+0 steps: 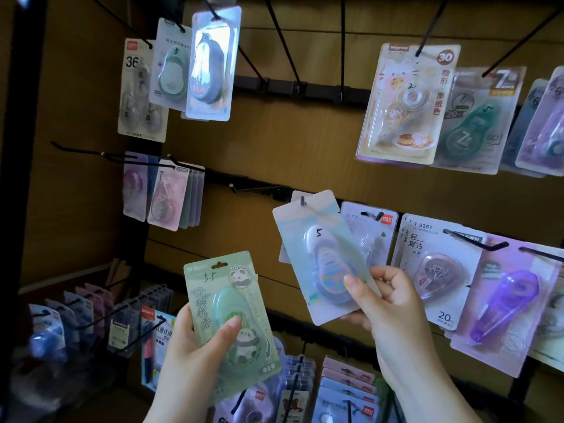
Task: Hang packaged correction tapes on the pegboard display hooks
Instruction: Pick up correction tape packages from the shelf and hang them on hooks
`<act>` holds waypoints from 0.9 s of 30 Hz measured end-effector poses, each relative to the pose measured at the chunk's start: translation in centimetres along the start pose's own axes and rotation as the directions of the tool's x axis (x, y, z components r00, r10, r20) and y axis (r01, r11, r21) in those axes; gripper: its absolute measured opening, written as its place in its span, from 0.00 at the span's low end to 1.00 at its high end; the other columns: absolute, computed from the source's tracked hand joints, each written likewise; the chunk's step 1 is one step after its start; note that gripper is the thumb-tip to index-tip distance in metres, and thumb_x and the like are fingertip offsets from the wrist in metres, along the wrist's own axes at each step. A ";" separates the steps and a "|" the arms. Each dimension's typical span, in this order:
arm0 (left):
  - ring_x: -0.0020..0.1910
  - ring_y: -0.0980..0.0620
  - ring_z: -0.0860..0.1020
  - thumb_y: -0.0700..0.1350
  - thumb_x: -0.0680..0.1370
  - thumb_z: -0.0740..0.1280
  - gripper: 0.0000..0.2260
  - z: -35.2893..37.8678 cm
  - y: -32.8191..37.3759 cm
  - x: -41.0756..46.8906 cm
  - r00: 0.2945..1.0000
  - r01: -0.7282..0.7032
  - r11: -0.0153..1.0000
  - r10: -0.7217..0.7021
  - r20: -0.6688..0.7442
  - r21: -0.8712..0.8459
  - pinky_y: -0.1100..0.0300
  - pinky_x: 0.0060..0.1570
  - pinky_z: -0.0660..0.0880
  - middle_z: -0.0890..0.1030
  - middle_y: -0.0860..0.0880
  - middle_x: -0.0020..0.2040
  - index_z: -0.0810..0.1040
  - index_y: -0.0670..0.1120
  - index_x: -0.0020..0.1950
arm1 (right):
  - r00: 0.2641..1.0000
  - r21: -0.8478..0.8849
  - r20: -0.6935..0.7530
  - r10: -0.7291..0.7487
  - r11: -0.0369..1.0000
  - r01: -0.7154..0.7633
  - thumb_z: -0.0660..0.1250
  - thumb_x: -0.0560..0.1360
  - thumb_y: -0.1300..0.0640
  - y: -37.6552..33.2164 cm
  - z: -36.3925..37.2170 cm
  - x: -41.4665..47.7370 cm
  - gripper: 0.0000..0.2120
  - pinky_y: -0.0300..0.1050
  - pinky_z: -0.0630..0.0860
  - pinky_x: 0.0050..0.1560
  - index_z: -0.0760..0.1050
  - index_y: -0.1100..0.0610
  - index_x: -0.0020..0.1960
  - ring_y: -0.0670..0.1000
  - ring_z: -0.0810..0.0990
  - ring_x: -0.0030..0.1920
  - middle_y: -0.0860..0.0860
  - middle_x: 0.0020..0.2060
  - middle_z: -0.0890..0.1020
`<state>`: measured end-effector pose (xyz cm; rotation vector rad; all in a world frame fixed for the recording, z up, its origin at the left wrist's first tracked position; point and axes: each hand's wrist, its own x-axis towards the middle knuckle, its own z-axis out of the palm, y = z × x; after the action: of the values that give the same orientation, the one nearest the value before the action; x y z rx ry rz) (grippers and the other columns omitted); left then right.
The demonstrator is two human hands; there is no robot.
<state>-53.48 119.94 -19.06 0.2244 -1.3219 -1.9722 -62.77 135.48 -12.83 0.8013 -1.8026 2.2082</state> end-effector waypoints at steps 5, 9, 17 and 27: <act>0.45 0.42 0.80 0.37 0.73 0.66 0.08 0.2 0.4 0.0 1.000 -0.002 1.000 0.002 0.008 0.005 0.53 0.37 0.75 0.81 0.43 0.47 0.73 0.50 0.46 | 0.996 -0.115 -0.091 0.000 0.993 -0.011 0.68 0.71 0.62 1.5 0.8 1.8 0.12 0.33 0.78 0.28 0.65 0.52 0.41 0.43 0.81 0.37 0.48 0.41 0.79; 0.45 0.42 0.80 0.37 0.73 0.66 0.09 0.3 0.9 0.0 1.000 -0.020 1.000 0.019 0.011 0.012 0.53 0.37 0.75 0.81 0.43 0.47 0.73 0.51 0.46 | 0.985 -0.228 -0.174 0.007 0.972 -0.047 0.68 0.72 0.60 2.9 1.9 4.5 0.11 0.35 0.78 0.30 0.65 0.56 0.45 0.46 0.78 0.39 0.52 0.46 0.76; 0.43 0.43 0.80 0.35 0.72 0.66 0.09 0.3 2.0 0.5 0.997 -0.073 0.997 0.073 0.013 0.014 0.54 0.36 0.74 0.81 0.43 0.45 0.74 0.49 0.45 | 0.974 -0.380 -0.219 0.052 0.915 -0.134 0.66 0.74 0.59 4.3 3.1 7.4 0.12 0.40 0.77 0.30 0.64 0.62 0.48 0.50 0.76 0.34 0.55 0.45 0.76; 0.45 0.41 0.81 0.39 0.66 0.72 0.14 1.1 1.9 0.5 0.988 -0.098 0.995 0.098 0.122 -0.007 0.46 0.43 0.78 0.84 0.42 0.43 0.75 0.51 0.48 | 0.950 -0.348 0.219 0.224 0.927 -0.139 0.61 0.76 0.50 3.2 3.5 1.5 0.21 0.34 0.71 0.37 0.64 0.60 0.64 0.44 0.75 0.41 0.49 0.48 0.76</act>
<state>-53.48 120.00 -16.83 0.0369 -1.3825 -1.9296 -64.47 131.05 -14.42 0.9070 -2.3788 1.8889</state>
